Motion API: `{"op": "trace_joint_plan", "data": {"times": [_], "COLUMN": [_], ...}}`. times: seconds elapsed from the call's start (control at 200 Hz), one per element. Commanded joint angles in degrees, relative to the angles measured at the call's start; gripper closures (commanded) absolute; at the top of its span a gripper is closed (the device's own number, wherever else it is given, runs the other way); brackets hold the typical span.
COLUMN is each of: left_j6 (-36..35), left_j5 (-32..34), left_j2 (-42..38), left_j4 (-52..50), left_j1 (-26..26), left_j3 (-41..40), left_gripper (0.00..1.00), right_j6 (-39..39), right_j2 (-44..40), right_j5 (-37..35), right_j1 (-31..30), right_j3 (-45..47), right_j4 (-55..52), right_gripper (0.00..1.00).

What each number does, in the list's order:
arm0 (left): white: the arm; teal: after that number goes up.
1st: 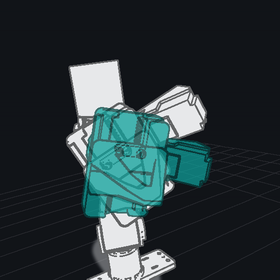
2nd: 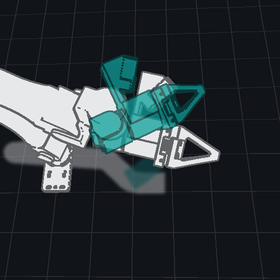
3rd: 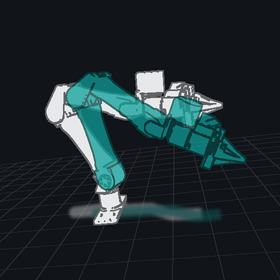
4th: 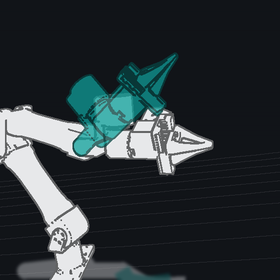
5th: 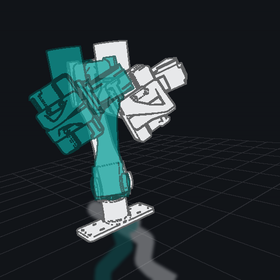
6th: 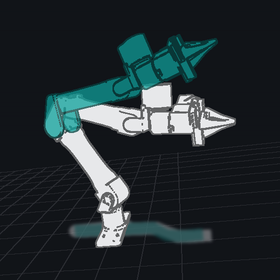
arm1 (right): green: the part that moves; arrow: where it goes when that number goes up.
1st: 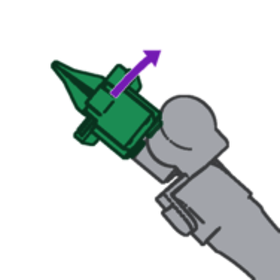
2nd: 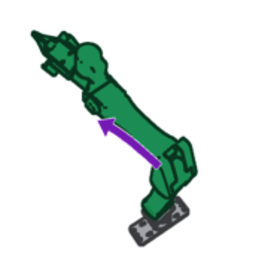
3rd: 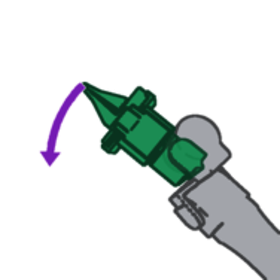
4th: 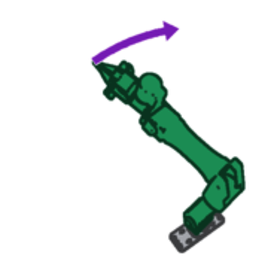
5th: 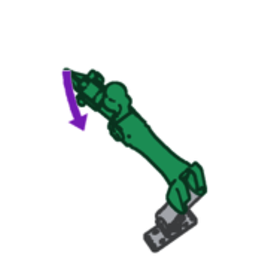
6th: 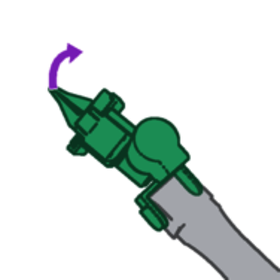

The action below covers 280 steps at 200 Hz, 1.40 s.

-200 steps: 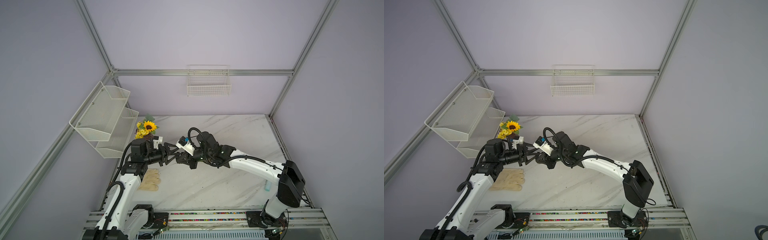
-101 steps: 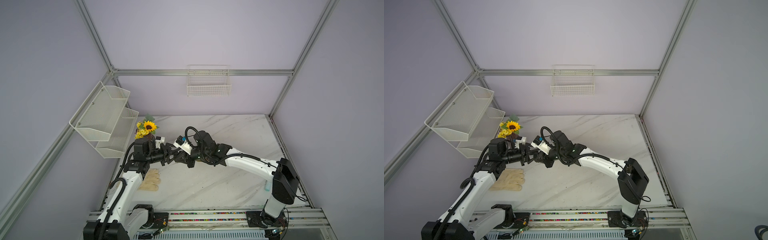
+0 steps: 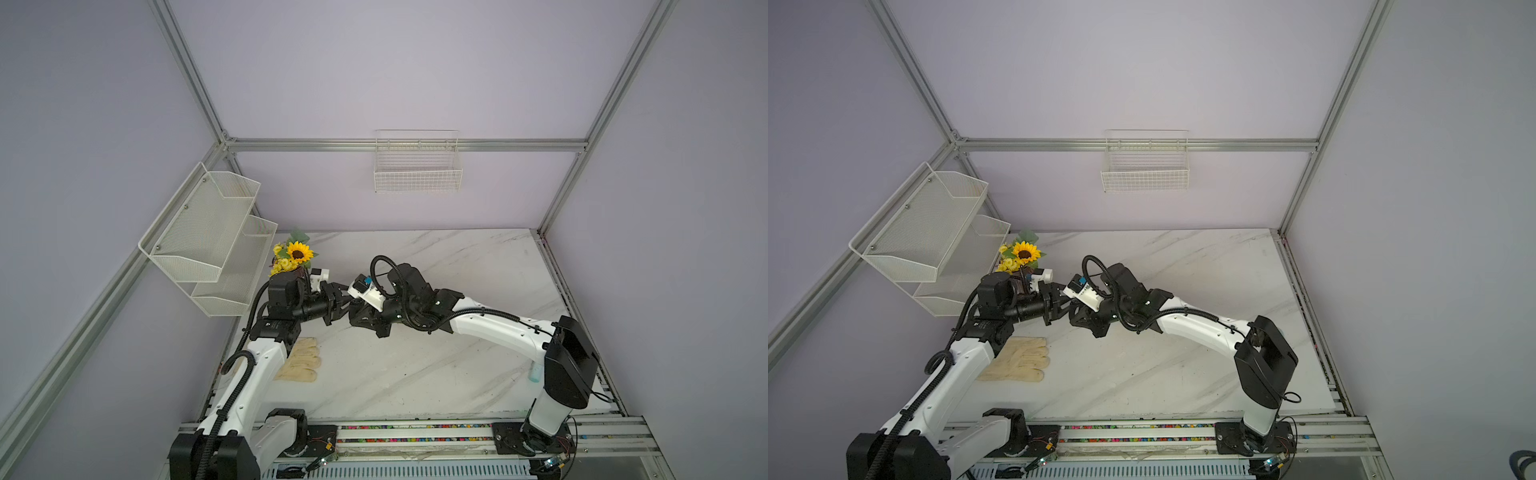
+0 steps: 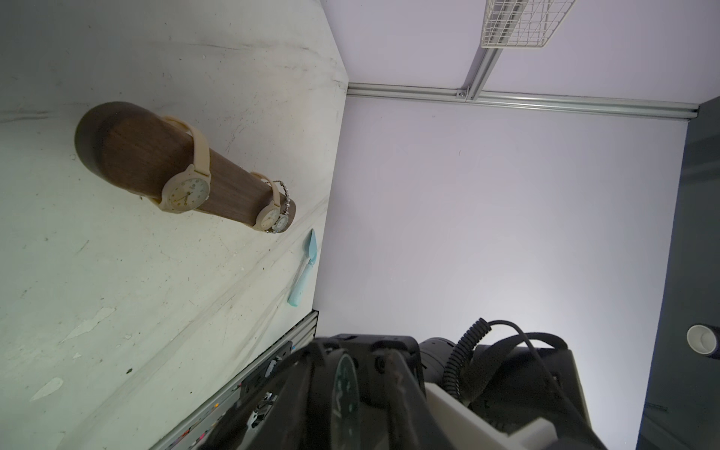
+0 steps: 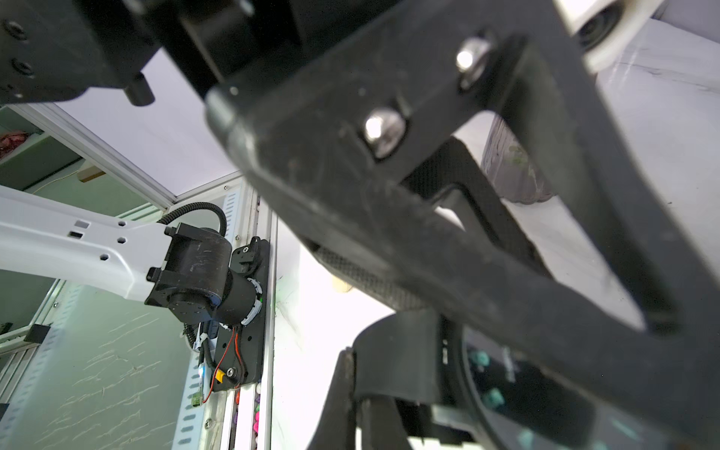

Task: Place watch on stand
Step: Pick up the watch at the center of the board.

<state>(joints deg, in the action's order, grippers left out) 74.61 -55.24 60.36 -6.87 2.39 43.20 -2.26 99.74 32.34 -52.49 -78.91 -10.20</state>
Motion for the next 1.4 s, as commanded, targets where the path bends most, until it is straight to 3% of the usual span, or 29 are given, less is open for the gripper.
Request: {"op": "trace_joint_plan", "data": {"times": [0.0,0.345,0.56,0.705,0.97,1.175,1.395], "left_j6": [1.2,0.3,-4.2,-7.4,-10.5,-21.6,-18.3], "left_j5": [-0.1,-0.1,0.6,1.4,2.0,8.2,7.7], "left_j2": [-0.4,0.5,0.8,1.8,3.1,3.5,9.5], "left_j4": [4.3,4.3,4.1,5.8,15.1,14.7,31.9], "left_j1": [0.2,0.2,0.1,0.0,-0.1,0.0,0.0], "left_j3": [1.3,1.9,1.9,0.8,-0.9,-3.1,-9.6], "left_gripper": [0.73,0.83,0.87,0.88,0.91,0.91,0.9], "right_j6": [-2.1,-2.5,-0.8,1.8,11.6,15.3,19.2], "right_j2": [-0.3,-0.2,-0.1,-1.6,-6.1,-14.2,-27.5], "right_j5": [0.6,-1.0,-1.5,-0.8,4.6,6.2,6.2], "right_j1": [-0.5,-0.5,-0.5,0.1,4.9,8.6,15.1], "right_j3": [1.5,3.2,3.6,5.3,11.6,16.1,20.7], "right_j4": [-0.3,-0.2,0.9,3.1,11.9,12.9,10.4], "right_gripper": [1.0,1.0,0.98,0.77,0.65,0.64,0.63]}}
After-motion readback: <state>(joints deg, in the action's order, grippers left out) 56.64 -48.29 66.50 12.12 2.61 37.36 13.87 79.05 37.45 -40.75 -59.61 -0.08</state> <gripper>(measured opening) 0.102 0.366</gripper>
